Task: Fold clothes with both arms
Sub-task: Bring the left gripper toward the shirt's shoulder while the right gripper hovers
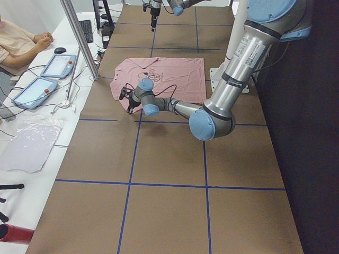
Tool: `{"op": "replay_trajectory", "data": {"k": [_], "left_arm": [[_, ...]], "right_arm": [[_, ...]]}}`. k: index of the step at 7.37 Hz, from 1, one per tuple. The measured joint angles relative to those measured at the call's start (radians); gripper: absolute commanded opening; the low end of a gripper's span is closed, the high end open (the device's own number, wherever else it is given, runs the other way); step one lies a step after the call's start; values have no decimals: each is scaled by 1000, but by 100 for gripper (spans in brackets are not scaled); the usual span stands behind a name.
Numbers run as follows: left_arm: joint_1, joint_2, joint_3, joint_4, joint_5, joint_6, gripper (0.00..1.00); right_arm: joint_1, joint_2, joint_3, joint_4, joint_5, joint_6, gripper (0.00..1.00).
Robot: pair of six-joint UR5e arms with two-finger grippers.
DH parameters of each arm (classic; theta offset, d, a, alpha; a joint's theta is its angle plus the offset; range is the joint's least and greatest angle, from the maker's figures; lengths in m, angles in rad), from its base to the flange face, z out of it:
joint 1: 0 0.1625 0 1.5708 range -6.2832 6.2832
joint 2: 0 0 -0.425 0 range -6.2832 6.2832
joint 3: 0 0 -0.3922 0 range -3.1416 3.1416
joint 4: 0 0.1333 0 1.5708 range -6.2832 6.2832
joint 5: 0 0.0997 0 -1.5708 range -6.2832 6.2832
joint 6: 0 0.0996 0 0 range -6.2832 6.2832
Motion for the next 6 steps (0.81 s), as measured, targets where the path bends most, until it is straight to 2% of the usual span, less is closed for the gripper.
{"op": "replay_trajectory", "data": {"k": [3, 4, 6], "left_arm": [[22, -140, -117, 383, 20, -24, 0], [49, -199, -118, 485, 47, -61, 0], [93, -336, -17, 595, 79, -138, 0]], "right_arm": [[-1, 2, 0, 0, -2, 1, 100], [-1, 2, -1, 0, -2, 2, 100], [-1, 6, -1, 0, -2, 3, 100]]}}
